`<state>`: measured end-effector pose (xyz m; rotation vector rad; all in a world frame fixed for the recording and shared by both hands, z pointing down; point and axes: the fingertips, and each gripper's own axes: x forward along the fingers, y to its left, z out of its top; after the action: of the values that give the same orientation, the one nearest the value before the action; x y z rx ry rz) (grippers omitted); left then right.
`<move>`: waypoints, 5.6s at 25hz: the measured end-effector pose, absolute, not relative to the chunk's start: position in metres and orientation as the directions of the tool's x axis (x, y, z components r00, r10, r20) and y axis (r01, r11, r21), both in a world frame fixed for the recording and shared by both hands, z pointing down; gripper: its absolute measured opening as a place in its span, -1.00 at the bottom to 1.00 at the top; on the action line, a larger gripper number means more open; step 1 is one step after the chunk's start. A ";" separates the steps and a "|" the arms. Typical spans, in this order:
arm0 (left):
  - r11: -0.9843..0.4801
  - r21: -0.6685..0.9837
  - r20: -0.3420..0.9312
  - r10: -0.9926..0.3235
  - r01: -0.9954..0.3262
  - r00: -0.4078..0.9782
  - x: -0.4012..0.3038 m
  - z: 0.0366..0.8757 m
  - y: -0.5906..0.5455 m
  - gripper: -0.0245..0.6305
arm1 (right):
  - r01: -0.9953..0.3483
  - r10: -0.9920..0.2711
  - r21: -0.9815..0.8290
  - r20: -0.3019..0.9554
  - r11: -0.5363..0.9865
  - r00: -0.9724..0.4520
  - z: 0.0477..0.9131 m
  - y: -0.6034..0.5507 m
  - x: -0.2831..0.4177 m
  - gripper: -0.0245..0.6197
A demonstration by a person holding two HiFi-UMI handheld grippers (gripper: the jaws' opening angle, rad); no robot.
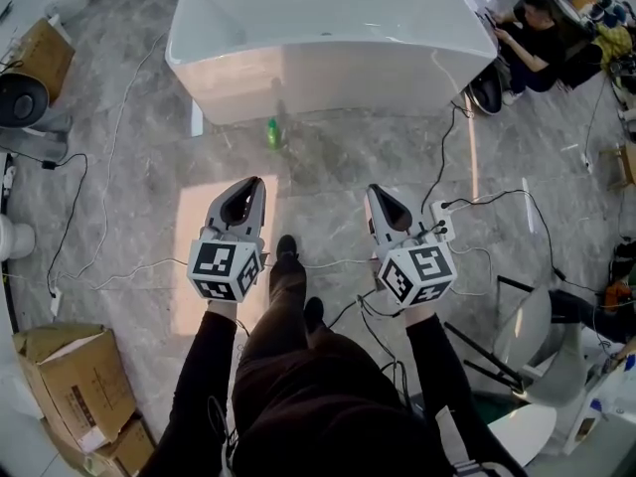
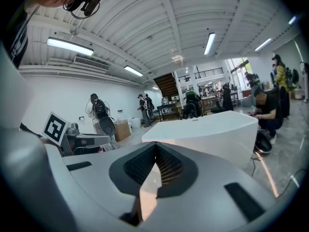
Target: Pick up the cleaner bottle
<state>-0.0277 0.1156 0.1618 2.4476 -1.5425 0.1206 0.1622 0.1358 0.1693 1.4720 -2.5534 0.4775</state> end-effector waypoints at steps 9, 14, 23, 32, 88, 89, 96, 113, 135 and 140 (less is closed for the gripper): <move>-0.413 0.172 0.239 -0.863 -0.894 0.444 -0.062 0.178 0.037 -0.90 | -0.867 -0.806 -0.208 0.320 0.453 -0.498 0.181 0.054 0.128 -0.92; -0.406 0.184 0.244 -0.863 -0.895 0.442 -0.080 0.184 0.002 -0.90 | -0.865 -0.795 -0.200 0.340 0.461 -0.502 0.188 0.020 0.107 -0.92; -0.400 0.207 0.293 -0.845 -0.893 0.447 -0.095 0.223 -0.048 -0.69 | -0.873 -0.782 -0.175 0.391 0.455 -0.486 0.207 -0.026 0.096 -0.92; -0.377 0.189 0.357 -0.833 -0.907 0.422 -0.091 0.281 -0.083 -0.52 | -0.853 -0.750 -0.156 0.416 0.498 -0.514 0.245 -0.068 0.099 -0.92; -0.285 0.057 0.470 -0.838 -0.957 0.278 -0.080 0.766 -0.237 -0.15 | -0.725 -0.656 -0.079 0.369 0.684 -0.659 0.668 -0.226 0.084 -0.92; -0.283 0.056 0.471 -0.838 -0.958 0.275 -0.081 0.773 -0.239 -0.15 | -0.725 -0.654 -0.084 0.370 0.683 -0.659 0.675 -0.227 0.084 -0.92; -0.275 0.065 0.477 -0.836 -0.959 0.272 -0.087 0.817 -0.251 -0.15 | -0.728 -0.652 -0.097 0.377 0.678 -0.658 0.715 -0.237 0.084 -0.92; -0.299 0.052 0.454 -0.843 -0.953 0.289 -0.079 0.874 -0.279 -0.15 | -0.719 -0.644 -0.115 0.366 0.685 -0.672 0.774 -0.260 0.070 -0.92; -0.285 0.033 0.417 -0.867 -0.958 0.273 -0.075 0.888 -0.298 -0.34 | -0.729 -0.650 -0.151 0.360 0.667 -0.669 0.804 -0.271 0.063 -0.92; -0.301 0.016 0.416 -0.865 -0.954 0.280 -0.073 0.886 -0.294 -0.35 | -0.725 -0.650 -0.141 0.354 0.674 -0.673 0.804 -0.271 0.065 -0.92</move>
<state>-0.0734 -0.2938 0.8859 2.2895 -1.6721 0.4851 0.0654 -0.2709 0.8040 1.0990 -2.6150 0.3930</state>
